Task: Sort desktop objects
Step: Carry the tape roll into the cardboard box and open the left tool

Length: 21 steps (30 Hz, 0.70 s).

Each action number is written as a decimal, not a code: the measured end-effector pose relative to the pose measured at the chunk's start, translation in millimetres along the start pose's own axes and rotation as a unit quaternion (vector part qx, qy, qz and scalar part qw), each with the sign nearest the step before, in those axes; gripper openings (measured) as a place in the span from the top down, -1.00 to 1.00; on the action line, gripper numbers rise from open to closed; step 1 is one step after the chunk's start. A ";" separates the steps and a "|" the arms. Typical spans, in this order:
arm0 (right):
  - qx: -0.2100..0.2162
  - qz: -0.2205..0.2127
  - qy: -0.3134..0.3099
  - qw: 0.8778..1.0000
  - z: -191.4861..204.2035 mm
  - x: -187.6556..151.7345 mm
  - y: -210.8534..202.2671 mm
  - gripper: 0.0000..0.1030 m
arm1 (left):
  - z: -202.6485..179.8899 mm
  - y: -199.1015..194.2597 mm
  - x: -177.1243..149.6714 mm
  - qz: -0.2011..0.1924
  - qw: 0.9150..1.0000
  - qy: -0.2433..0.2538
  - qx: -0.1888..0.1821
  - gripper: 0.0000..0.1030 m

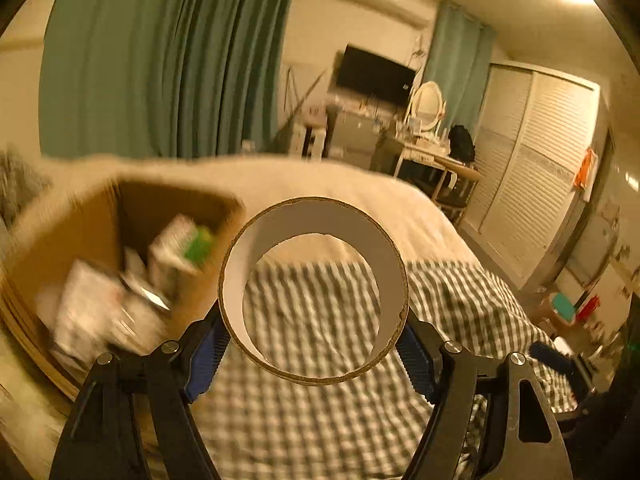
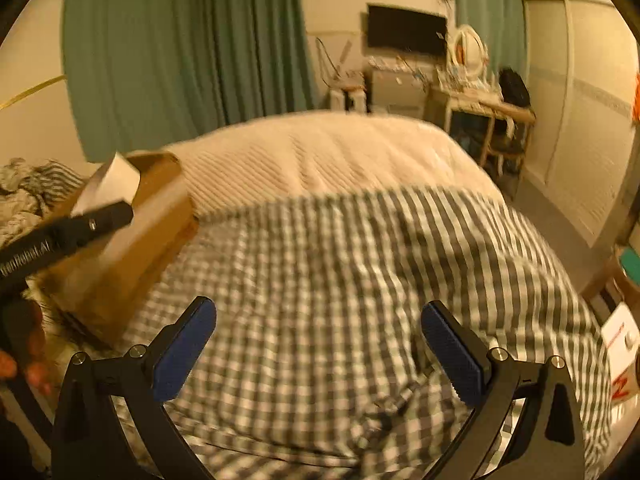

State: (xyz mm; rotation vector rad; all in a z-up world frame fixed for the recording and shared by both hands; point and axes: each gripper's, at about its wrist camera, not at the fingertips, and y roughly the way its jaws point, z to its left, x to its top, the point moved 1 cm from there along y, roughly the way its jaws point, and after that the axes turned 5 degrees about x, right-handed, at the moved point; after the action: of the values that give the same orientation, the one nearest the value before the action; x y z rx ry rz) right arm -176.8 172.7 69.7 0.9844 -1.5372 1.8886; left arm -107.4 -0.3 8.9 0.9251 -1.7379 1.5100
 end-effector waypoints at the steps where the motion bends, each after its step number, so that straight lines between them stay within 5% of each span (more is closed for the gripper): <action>1: 0.008 -0.009 -0.005 1.000 8.6 7.6 -5.0 -0.99 | 10.9 -9.9 11.3 -0.012 1.000 0.005 0.009 -0.52; 5: 0.043 -0.045 -0.023 0.998 44.9 41.7 -16.7 -0.99 | 46.0 -14.1 35.7 -0.033 0.998 0.002 0.049 -0.52; 14: 0.084 -0.035 -0.013 0.996 94.2 57.0 34.0 -0.99 | 117.0 28.7 -4.7 -0.020 0.992 -0.040 0.118 -0.55; 17: 0.067 -0.026 -0.026 0.997 104.0 52.8 50.6 -0.99 | 130.9 22.1 -12.2 -0.028 0.991 -0.055 0.118 -0.94; 21: 0.057 -0.029 -0.026 0.998 113.3 54.7 51.8 -0.99 | 127.9 6.4 -12.0 -0.047 0.988 -0.042 0.138 -1.00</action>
State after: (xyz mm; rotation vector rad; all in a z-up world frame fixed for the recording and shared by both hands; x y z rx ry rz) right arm -225.2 47.6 92.8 1.1241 -1.4282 1.9420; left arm -109.3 -125.4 -20.8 1.2092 -1.5424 1.6987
